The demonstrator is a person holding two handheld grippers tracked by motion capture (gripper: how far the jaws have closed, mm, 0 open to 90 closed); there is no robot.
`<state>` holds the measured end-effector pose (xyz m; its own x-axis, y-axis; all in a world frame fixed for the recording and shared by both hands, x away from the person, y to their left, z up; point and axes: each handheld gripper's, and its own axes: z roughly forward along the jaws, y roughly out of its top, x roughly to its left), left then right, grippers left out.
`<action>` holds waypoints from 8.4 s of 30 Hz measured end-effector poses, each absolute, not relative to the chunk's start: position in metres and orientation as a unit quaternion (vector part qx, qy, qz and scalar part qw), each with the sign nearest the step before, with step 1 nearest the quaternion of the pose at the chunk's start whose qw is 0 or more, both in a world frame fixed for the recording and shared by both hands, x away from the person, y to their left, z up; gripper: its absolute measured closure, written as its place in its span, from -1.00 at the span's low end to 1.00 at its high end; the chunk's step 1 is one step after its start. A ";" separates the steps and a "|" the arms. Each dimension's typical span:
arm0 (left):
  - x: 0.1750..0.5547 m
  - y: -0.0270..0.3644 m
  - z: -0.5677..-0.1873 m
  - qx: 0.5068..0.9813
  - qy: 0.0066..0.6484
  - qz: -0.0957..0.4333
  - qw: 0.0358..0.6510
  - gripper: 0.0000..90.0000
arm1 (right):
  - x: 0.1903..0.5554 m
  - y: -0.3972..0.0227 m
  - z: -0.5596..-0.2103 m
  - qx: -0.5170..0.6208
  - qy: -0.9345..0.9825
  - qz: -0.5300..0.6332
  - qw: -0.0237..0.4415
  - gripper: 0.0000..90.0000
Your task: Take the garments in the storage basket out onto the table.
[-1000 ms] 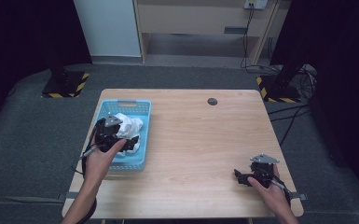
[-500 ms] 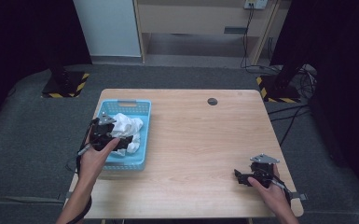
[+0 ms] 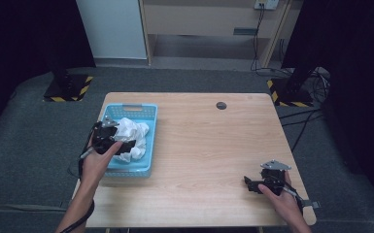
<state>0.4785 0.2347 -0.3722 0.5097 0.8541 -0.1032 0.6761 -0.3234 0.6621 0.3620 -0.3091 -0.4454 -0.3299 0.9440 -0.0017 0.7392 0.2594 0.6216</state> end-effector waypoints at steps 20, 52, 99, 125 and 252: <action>0.505 0.242 -0.391 0.799 0.495 0.118 0.320 -0.95 | 0.362 -0.310 -0.445 0.544 0.772 0.269 0.190 -0.99; 0.530 0.233 -0.420 0.812 0.505 0.082 0.281 -0.99 | 0.362 -0.310 -0.445 0.543 0.773 0.269 0.189 -0.99; 0.539 0.232 -0.427 0.837 0.495 0.115 0.202 0.28 | 0.362 -0.310 -0.445 0.542 0.773 0.270 0.188 -0.99; 0.517 0.225 -0.387 0.827 0.470 0.160 0.265 0.52 | 0.362 -0.310 -0.445 0.542 0.774 0.270 0.189 -0.99; 0.472 0.095 -0.330 0.815 0.359 0.161 0.424 0.52 | 0.362 -0.311 -0.445 0.540 0.775 0.270 0.187 -0.99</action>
